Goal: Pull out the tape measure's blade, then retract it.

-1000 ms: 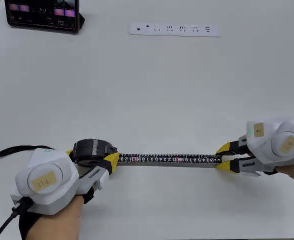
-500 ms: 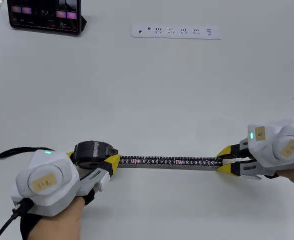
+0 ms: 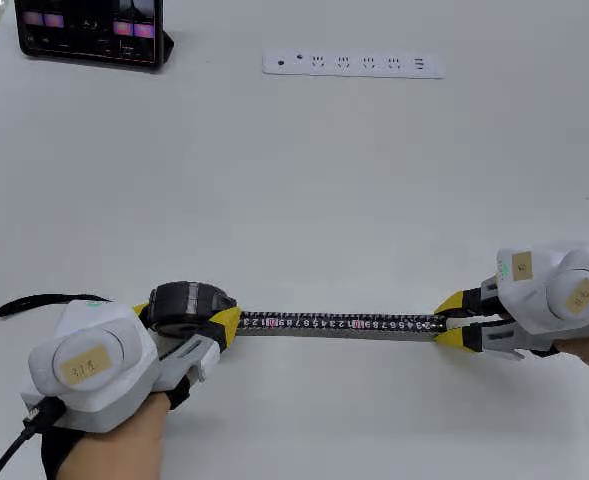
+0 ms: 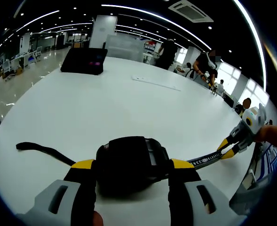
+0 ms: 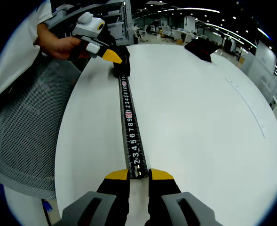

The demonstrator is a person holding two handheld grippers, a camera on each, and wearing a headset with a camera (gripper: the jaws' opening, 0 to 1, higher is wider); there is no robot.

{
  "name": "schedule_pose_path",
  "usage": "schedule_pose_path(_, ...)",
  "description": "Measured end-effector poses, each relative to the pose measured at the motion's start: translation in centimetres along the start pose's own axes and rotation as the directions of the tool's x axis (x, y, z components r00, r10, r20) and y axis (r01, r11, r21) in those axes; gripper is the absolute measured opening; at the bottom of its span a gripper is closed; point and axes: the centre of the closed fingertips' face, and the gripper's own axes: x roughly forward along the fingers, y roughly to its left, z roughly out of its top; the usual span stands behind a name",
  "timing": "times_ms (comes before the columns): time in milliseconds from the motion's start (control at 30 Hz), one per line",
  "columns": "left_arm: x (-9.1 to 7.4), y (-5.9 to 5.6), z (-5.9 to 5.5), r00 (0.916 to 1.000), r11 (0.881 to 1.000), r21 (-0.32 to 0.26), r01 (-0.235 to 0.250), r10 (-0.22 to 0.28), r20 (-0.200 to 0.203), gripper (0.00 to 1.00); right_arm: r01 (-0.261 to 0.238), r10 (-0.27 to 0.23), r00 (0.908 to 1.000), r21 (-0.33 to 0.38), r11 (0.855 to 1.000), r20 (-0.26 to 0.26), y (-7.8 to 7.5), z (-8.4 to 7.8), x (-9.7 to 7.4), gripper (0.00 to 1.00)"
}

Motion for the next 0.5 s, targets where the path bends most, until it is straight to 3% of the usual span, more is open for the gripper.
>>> schedule_pose_path(500, -0.06, 0.07, -0.11, 0.9994, 1.0, 0.012, 0.005, -0.005, -0.035, 0.55, -0.003, 0.003, 1.0, 0.0, 1.0, 0.001, 0.03, 0.19, 0.04, 0.11)
